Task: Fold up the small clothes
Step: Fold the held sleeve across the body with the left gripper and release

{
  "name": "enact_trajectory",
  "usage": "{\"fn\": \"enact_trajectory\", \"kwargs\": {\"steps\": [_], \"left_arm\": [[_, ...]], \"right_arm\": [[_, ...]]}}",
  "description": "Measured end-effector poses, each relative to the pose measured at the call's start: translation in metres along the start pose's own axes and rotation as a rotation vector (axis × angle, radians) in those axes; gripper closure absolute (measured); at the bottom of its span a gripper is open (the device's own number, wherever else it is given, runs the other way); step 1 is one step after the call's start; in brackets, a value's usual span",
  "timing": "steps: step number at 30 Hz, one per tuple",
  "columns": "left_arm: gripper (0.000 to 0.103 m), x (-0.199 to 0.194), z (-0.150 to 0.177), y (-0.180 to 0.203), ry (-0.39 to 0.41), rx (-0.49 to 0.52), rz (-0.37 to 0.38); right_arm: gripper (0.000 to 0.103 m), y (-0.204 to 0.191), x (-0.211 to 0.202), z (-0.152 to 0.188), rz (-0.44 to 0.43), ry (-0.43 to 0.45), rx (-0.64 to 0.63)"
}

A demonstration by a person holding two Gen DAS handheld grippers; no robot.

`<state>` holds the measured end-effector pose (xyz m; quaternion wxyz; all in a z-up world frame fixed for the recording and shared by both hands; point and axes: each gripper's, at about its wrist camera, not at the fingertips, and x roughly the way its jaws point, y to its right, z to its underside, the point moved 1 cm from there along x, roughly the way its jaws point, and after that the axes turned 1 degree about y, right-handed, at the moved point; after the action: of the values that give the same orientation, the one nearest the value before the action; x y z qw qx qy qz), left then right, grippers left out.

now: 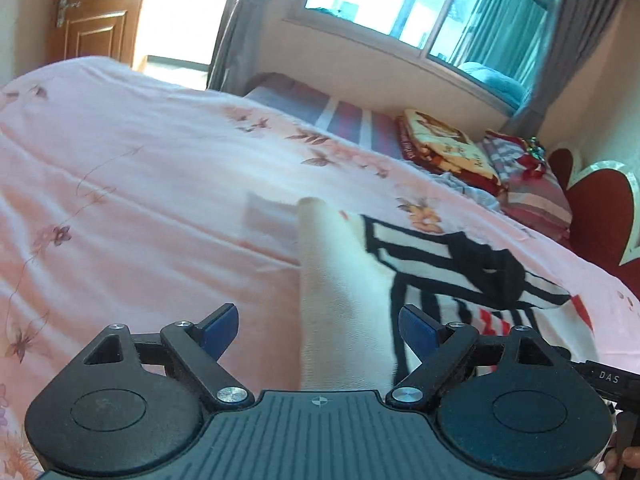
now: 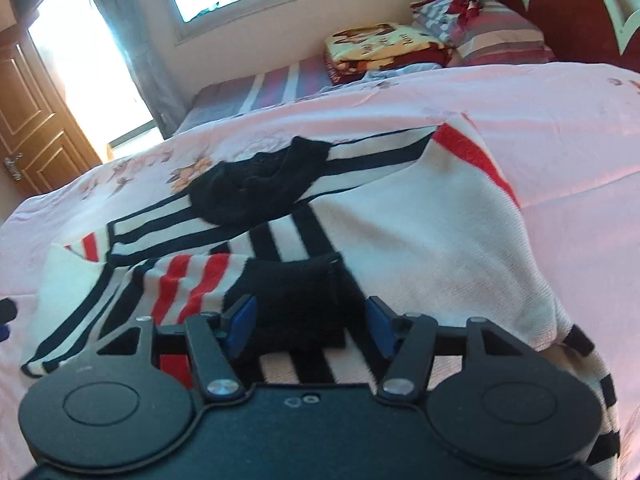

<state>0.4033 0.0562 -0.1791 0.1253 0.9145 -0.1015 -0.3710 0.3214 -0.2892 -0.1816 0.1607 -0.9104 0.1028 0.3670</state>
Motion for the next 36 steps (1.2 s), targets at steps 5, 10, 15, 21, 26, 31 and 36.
{"fn": "enact_trajectory", "kwargs": {"steps": [5,10,15,21,26,31,36], "left_arm": [[0.017,0.023,0.006,-0.007,-0.039,-0.037,0.031],[0.017,0.031,0.004,0.009,-0.042,-0.027,0.064],[0.017,0.050,0.001,0.030,-0.069,-0.004,0.095],[0.021,0.075,0.013,0.049,-0.094,0.107,0.048],[0.047,0.072,0.009,0.031,-0.056,0.074,0.032],[0.048,0.063,0.003,0.031,-0.032,0.038,-0.019],[0.047,0.044,-0.014,0.054,0.031,0.082,0.086]], "right_arm": [[0.086,-0.019,0.008,0.000,-0.048,-0.014,-0.093],[0.095,-0.021,-0.021,-0.013,-0.043,0.095,-0.161],[0.095,0.019,-0.041,-0.031,0.112,0.176,-0.179],[0.084,0.051,-0.012,-0.016,0.139,0.018,-0.129],[0.074,0.040,-0.033,-0.015,0.146,0.142,-0.164],[0.074,0.024,-0.014,-0.009,0.101,0.072,-0.239],[0.073,0.028,-0.010,-0.008,0.086,0.064,-0.205]]}}
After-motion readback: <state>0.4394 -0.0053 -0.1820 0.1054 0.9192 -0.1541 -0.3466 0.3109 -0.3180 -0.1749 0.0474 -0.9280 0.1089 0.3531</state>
